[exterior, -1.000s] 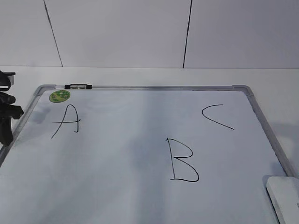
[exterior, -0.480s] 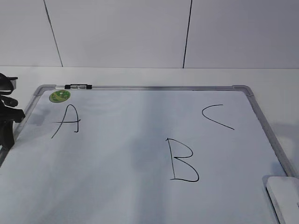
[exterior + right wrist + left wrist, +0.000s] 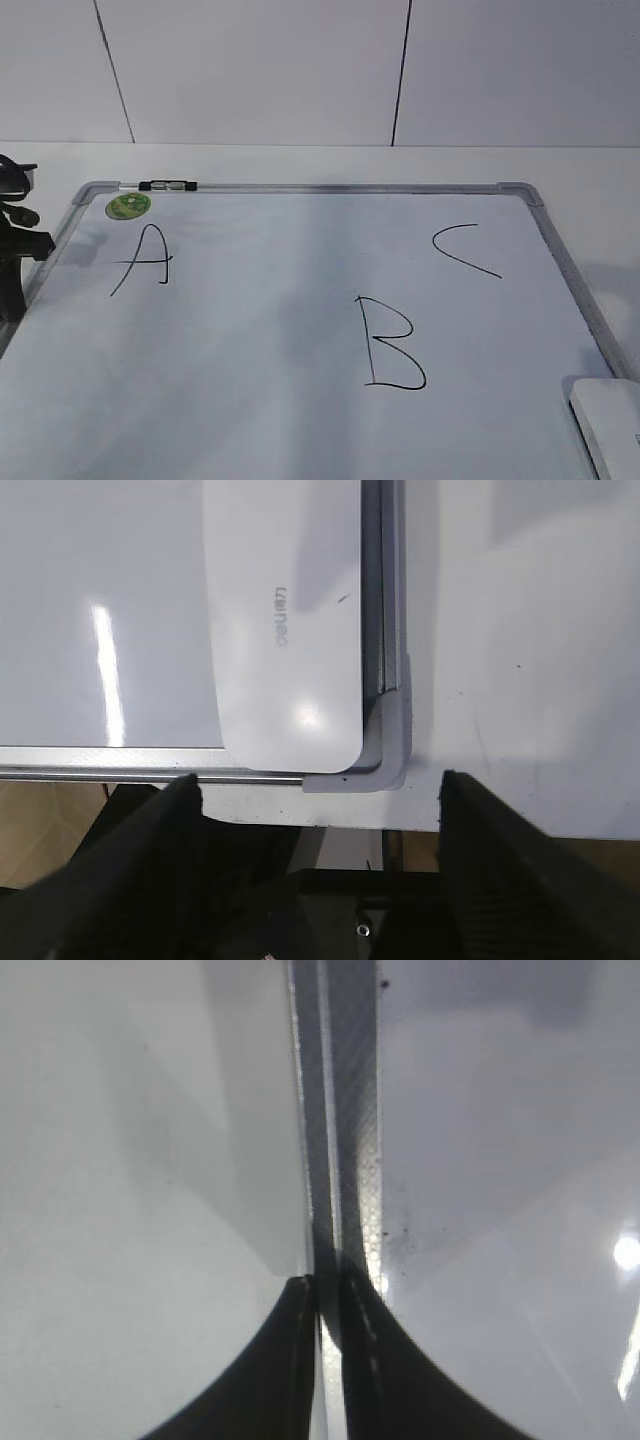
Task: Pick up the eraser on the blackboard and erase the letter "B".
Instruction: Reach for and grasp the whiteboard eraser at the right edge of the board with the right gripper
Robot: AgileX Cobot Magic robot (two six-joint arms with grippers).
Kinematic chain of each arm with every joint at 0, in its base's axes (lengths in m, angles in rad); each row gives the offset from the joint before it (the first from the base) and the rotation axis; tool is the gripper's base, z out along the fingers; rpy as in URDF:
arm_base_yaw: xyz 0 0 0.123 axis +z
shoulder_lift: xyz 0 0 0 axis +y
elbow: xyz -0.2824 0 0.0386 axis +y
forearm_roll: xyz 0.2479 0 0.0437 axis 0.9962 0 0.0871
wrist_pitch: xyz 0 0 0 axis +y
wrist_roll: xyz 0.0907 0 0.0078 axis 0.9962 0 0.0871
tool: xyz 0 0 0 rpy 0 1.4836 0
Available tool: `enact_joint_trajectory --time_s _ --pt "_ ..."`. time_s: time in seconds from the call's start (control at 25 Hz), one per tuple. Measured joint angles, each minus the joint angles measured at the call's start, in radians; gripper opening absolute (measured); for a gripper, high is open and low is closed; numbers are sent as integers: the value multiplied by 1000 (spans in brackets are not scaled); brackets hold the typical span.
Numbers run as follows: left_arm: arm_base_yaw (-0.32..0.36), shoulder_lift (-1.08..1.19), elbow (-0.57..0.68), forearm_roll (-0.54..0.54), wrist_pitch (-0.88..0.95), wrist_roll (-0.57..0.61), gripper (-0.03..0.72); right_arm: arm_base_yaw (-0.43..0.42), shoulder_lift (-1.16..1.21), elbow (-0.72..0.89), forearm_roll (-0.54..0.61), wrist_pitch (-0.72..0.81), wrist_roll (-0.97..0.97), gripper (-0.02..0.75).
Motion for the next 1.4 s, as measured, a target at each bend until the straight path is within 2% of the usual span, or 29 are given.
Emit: enact_joint_trajectory --time_s 0.24,0.52,0.88,1.0,1.24,1.4 --pt "0 0 0 -4 0 -4 35 0 2 0 10 0 9 576" --pt "0 0 0 -9 0 -4 34 0 66 0 65 0 7 676" --pt "1 0 0 -14 0 -4 34 0 226 0 70 -22 -29 680" --pt "1 0 0 -16 0 -4 34 0 255 -1 72 -59 -53 676" --pt "1 0 0 -17 0 -4 35 0 259 -1 76 -122 -89 584" --pt "1 0 0 -17 0 -4 35 0 259 -1 74 -136 -110 567"
